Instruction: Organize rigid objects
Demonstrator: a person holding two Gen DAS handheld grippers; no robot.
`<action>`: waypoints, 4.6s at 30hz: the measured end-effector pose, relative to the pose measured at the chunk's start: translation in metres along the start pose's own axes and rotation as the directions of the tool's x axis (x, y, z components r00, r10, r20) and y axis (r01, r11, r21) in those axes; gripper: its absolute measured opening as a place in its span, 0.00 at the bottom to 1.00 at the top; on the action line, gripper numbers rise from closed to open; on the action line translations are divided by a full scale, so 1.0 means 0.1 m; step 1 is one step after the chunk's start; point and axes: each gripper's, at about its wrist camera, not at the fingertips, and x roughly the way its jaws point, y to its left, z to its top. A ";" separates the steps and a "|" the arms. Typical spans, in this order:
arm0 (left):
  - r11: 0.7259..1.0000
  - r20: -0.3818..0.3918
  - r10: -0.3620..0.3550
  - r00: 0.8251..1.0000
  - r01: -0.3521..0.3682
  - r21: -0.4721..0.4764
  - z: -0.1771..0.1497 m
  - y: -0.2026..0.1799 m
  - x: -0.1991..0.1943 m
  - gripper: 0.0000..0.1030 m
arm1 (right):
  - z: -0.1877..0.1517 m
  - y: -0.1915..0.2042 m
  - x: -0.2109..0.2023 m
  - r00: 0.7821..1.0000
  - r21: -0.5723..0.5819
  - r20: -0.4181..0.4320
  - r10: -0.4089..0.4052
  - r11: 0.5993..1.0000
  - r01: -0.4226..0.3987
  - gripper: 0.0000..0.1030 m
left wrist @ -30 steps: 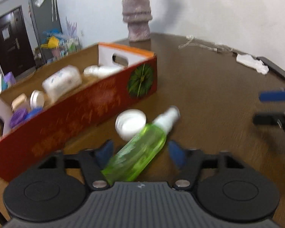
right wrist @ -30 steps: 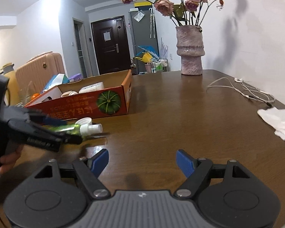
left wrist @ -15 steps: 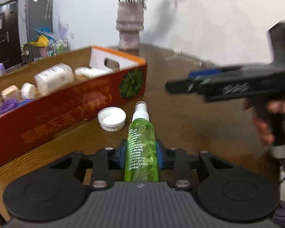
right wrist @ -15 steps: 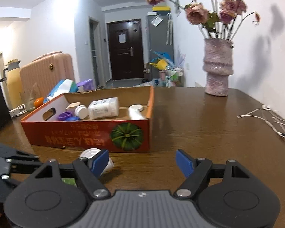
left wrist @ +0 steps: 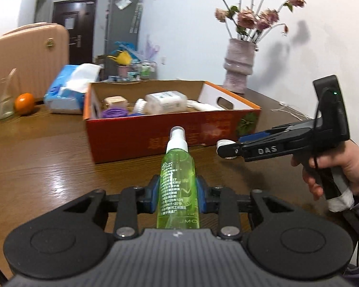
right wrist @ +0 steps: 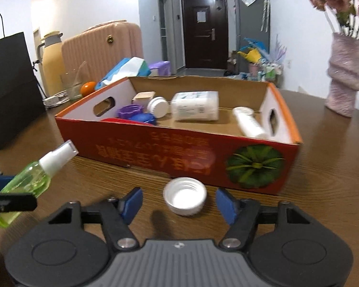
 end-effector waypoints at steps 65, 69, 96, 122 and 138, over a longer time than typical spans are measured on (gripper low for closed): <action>0.989 -0.160 -0.146 0.976 0.146 -0.010 1.62 -0.07 1.50 0.30 | 1.11 -0.40 -0.12 0.999 -0.090 0.048 0.007 0.996 -0.003 0.38; 0.990 -0.249 -0.135 0.959 0.140 0.002 1.52 -0.11 1.94 0.30 | 1.07 -0.50 0.21 0.998 -0.125 -0.036 -0.057 0.991 0.052 0.38; 0.997 -0.089 -0.025 0.996 0.031 0.069 1.49 -0.08 1.02 0.77 | 1.00 -0.29 -0.18 0.992 -0.193 0.047 -0.113 0.974 0.120 0.55; 0.984 0.289 0.137 0.948 -0.165 0.073 -0.07 -0.45 -1.27 1.00 | -0.28 0.63 -1.81 0.915 0.007 0.358 -0.184 0.981 0.195 0.73; 0.977 0.418 0.193 0.888 -0.212 -0.003 -0.91 -0.54 -2.11 1.00 | -1.35 1.07 -2.53 0.867 0.244 0.382 -0.321 0.940 0.240 0.89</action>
